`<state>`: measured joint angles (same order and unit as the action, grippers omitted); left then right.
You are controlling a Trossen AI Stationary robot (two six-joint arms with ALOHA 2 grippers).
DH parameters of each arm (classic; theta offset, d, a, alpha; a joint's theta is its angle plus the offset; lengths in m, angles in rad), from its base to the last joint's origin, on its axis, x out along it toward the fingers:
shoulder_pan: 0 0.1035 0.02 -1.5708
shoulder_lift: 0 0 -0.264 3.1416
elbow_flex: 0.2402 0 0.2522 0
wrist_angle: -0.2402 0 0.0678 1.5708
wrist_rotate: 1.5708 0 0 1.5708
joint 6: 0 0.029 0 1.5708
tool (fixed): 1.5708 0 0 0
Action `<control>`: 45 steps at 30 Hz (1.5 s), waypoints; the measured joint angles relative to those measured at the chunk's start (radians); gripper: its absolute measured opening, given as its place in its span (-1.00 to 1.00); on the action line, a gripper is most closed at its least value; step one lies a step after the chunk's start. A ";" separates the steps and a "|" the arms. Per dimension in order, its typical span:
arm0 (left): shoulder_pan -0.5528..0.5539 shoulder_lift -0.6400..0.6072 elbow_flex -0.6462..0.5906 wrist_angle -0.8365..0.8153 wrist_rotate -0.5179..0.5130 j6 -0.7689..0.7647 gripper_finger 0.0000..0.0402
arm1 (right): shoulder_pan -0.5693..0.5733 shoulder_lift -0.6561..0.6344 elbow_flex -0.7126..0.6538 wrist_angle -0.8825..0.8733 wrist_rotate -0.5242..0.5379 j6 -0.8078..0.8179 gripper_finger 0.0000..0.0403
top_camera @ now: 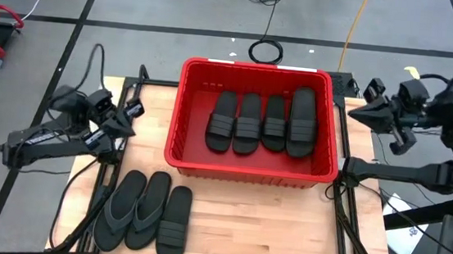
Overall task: Pick and place slides into bin
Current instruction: Put the black slide into the red bin
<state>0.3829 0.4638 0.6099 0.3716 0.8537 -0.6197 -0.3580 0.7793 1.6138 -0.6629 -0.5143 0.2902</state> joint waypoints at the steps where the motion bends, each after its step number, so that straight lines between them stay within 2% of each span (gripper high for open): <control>1: -0.020 0.002 0.010 -0.040 -0.033 0.029 -1.00 | 0.000 -0.008 0.000 -0.003 -0.023 -0.013 -1.00; 4: -0.088 0.009 0.044 -0.156 -0.163 0.143 -1.00 | 0.000 -0.049 0.000 -0.059 -0.065 -0.056 -1.00; 8: -0.176 0.037 0.097 -0.289 -0.369 0.298 -1.00 | 0.000 -0.141 0.000 -0.243 -0.060 -0.102 -1.00; 11: -0.232 0.083 0.132 -0.346 -0.494 0.346 -1.00 | -0.002 -0.203 0.002 -0.386 -0.030 -0.131 -1.00; 15: -0.283 0.170 0.173 -0.410 -0.597 0.357 -1.00 | -0.015 -0.268 0.000 -0.567 0.077 -0.206 -1.00; 19: -0.295 0.228 0.179 -0.300 -0.663 0.376 -1.00 | -0.016 -0.327 0.001 -0.649 0.150 -0.274 -1.00; 21: -0.308 0.251 0.183 -0.215 -0.679 0.378 -1.00 | -0.016 -0.352 0.000 -0.695 0.177 -0.287 -1.00; 24: -0.338 0.288 0.183 -0.182 -0.680 0.390 -1.00 | -0.020 -0.395 0.000 -0.775 0.177 -0.277 -1.00; 34: -0.485 0.395 0.181 -0.236 -0.673 0.391 -1.00 | -0.181 -0.501 -0.083 -0.834 0.169 -0.256 -1.00; 41: -0.641 0.449 0.181 -0.340 -0.676 0.400 -1.00 | -0.251 -0.506 -0.111 -0.786 0.012 -0.227 -1.00; 45: -0.707 0.503 0.181 -0.371 -0.661 0.360 -1.00 | -0.276 -0.505 -0.112 -0.785 0.013 -0.245 -1.00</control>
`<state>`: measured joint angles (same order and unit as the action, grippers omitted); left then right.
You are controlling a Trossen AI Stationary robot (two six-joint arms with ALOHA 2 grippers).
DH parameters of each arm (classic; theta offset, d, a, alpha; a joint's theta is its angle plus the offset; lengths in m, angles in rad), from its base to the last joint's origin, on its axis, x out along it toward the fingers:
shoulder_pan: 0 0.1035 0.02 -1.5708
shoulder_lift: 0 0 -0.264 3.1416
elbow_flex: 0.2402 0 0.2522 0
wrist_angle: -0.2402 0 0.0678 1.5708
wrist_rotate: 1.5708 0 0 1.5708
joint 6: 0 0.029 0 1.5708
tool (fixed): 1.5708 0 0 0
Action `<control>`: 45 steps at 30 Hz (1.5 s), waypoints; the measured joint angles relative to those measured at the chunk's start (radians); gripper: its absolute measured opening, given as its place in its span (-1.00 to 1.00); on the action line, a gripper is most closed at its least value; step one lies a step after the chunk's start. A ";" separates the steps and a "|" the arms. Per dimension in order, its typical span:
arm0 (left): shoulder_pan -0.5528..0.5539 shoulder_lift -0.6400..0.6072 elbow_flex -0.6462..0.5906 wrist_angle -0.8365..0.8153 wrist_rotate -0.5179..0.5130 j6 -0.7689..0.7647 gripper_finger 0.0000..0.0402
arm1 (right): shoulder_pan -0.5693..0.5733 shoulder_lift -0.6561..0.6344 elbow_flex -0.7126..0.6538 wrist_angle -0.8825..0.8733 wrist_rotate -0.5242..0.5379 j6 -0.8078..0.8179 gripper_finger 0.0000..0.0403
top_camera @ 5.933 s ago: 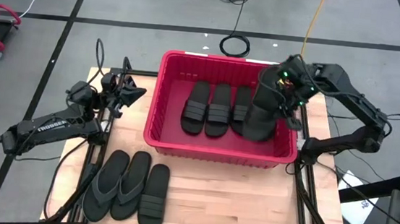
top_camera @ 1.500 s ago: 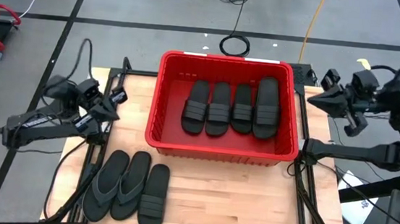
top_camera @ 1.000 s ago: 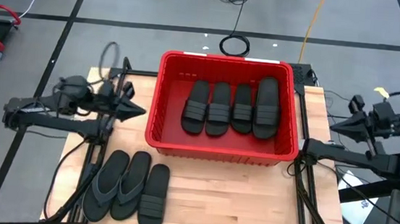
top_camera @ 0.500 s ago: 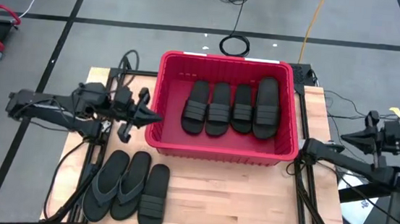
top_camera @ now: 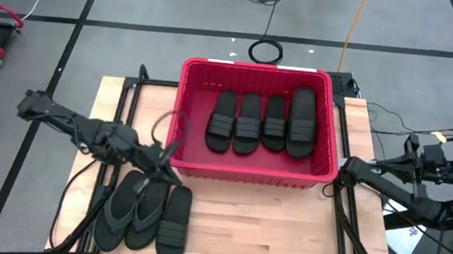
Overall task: Pick and place slides into bin
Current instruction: Put the black slide into the red bin
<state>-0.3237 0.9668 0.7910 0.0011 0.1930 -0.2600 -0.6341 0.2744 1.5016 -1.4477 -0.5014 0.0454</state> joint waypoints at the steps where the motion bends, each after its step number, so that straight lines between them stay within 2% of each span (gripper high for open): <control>1: -0.012 0.017 0.000 -0.008 0.010 -0.017 -1.00 | 0.000 -0.001 0.002 0.000 0.003 0.000 -1.00; 7: -0.096 0.102 0.049 -0.033 0.011 -0.026 -0.97 | 0.001 -0.001 0.004 0.000 0.008 0.009 -1.00; 11: -0.158 0.179 0.117 -0.147 0.014 -0.030 -0.86 | 0.002 -0.001 0.004 0.000 0.010 0.045 -1.00; 19: -0.257 0.276 0.133 -0.253 0.011 -0.115 -0.47 | 0.002 -0.001 0.004 0.062 0.069 0.080 -1.00; 24: -0.296 0.338 0.132 -0.381 -0.060 -0.104 -0.22 | 0.001 -0.001 0.004 0.089 0.082 0.078 -1.00; 26: -0.299 0.373 0.130 -0.398 -0.062 -0.120 -0.13 | 0.001 -0.001 0.004 0.090 0.081 0.094 -1.00; 31: -0.299 0.436 0.131 -0.377 0.027 -0.154 0.08 | 0.002 -0.001 0.004 0.089 0.037 0.150 -1.00; 36: -0.299 0.477 0.132 -0.381 0.040 -0.169 0.24 | 0.002 -0.001 0.004 0.087 0.025 0.181 -1.00; 45: -0.268 0.601 0.131 -0.415 0.014 -0.274 0.35 | 0.001 -0.001 0.004 0.089 -0.010 0.205 -1.00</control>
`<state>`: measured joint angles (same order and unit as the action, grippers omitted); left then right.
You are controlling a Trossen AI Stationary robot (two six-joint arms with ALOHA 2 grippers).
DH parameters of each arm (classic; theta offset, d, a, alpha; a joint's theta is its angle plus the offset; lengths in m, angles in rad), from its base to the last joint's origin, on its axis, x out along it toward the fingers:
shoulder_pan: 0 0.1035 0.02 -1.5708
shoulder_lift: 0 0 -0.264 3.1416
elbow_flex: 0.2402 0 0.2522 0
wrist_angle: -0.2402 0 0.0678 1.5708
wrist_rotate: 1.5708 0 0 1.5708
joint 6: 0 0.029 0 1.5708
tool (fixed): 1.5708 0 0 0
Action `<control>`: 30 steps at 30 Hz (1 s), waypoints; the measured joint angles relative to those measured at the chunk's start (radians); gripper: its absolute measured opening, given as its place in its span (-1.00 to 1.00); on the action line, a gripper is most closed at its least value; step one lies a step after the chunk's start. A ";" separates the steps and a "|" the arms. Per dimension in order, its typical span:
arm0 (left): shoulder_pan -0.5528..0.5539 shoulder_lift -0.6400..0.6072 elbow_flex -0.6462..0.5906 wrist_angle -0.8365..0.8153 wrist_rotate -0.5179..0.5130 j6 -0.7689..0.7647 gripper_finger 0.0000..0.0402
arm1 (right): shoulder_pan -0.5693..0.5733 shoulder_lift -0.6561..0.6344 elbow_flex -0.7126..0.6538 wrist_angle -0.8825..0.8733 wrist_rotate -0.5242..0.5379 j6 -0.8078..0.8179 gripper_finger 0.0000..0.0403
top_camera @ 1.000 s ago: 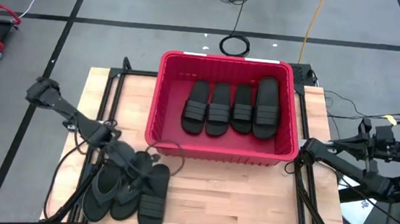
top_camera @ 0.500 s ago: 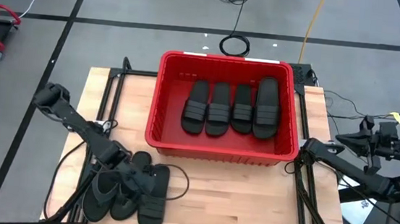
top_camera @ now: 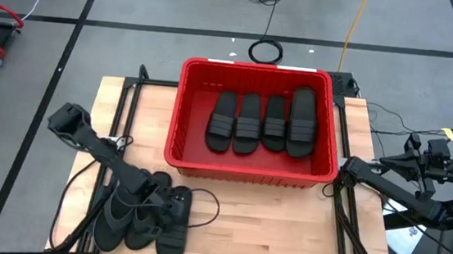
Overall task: Pick and place slides into bin
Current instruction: Put the black slide into the red bin
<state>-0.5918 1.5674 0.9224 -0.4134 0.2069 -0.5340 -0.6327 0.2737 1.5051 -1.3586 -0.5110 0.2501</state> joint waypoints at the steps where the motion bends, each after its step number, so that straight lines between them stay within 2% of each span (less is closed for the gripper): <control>1: 0.006 0.013 0.000 0.010 0.017 -0.001 0.35 | 0.000 0.000 0.000 0.000 0.000 0.000 -1.00; 6: 0.015 0.077 0.002 0.066 0.109 -0.023 0.35 | 0.000 0.000 0.000 0.000 0.000 -0.005 -1.00; 14: -0.003 0.115 0.001 0.174 0.163 0.002 0.30 | 0.001 0.000 0.000 0.000 0.000 -0.038 -1.00; 17: -0.013 0.108 0.001 0.196 0.160 0.040 0.05 | 0.001 0.000 0.000 0.000 0.000 -0.055 -1.00; 23: -0.035 0.078 0.001 0.223 0.197 0.031 -0.81 | 0.001 0.000 0.000 -0.005 0.008 -0.076 -1.00; 24: -0.040 0.073 0.001 0.246 0.214 0.026 -0.90 | 0.001 0.000 0.000 -0.005 0.009 -0.082 -1.00; 30: -0.098 -0.010 0.060 0.273 0.196 -0.007 -0.95 | 0.001 0.000 0.000 -0.006 0.010 -0.104 -1.00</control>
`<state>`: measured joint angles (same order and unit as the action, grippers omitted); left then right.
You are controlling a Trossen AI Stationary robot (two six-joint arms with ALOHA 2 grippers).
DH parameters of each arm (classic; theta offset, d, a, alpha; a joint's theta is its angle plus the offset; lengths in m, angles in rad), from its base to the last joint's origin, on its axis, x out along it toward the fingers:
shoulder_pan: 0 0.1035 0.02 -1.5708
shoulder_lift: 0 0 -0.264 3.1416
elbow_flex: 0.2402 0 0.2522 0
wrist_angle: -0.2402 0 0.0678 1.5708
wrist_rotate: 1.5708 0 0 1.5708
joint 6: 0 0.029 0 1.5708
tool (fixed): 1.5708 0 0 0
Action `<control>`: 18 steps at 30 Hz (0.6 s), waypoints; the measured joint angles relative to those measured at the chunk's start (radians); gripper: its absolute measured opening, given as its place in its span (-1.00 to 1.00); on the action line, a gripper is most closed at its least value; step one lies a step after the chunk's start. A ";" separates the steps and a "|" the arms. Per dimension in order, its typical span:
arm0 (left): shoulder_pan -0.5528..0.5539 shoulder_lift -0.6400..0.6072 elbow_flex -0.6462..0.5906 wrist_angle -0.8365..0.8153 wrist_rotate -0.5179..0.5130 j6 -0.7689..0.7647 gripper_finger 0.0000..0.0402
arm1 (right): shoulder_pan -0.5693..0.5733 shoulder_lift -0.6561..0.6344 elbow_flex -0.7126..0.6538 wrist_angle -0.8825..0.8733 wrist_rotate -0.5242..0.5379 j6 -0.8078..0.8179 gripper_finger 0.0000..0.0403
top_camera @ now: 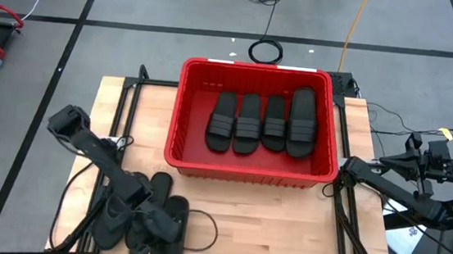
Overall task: Pick and place slides into bin
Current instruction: Put the black slide into the red bin
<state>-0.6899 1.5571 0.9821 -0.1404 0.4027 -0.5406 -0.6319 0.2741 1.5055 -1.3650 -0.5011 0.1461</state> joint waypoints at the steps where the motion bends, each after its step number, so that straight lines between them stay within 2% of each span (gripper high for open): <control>1: -0.007 -0.015 0.020 -0.012 0.000 0.000 -0.97 | 0.000 0.000 0.000 -0.001 0.000 -0.003 -1.00; 3: -0.019 -0.035 0.068 -0.050 0.008 -0.004 -0.97 | 0.000 0.000 0.000 -0.001 0.000 -0.012 -1.00; 8: -0.045 -0.073 0.231 -0.274 -0.019 0.007 -0.97 | 0.012 0.000 0.000 -0.001 -0.001 -0.053 -1.00; 16: 0.011 -0.177 0.472 -0.818 -0.316 0.121 -0.98 | 0.047 0.000 0.000 0.019 0.002 -0.038 -1.00; 18: 0.037 -0.215 0.504 -0.893 -0.396 0.122 -0.98 | 0.052 0.000 0.000 0.040 0.003 -0.045 -1.00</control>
<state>-0.6525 1.3426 1.4860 -1.0332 0.0071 -0.4182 -0.5799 0.2741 1.5054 -1.3253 -0.4977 0.1010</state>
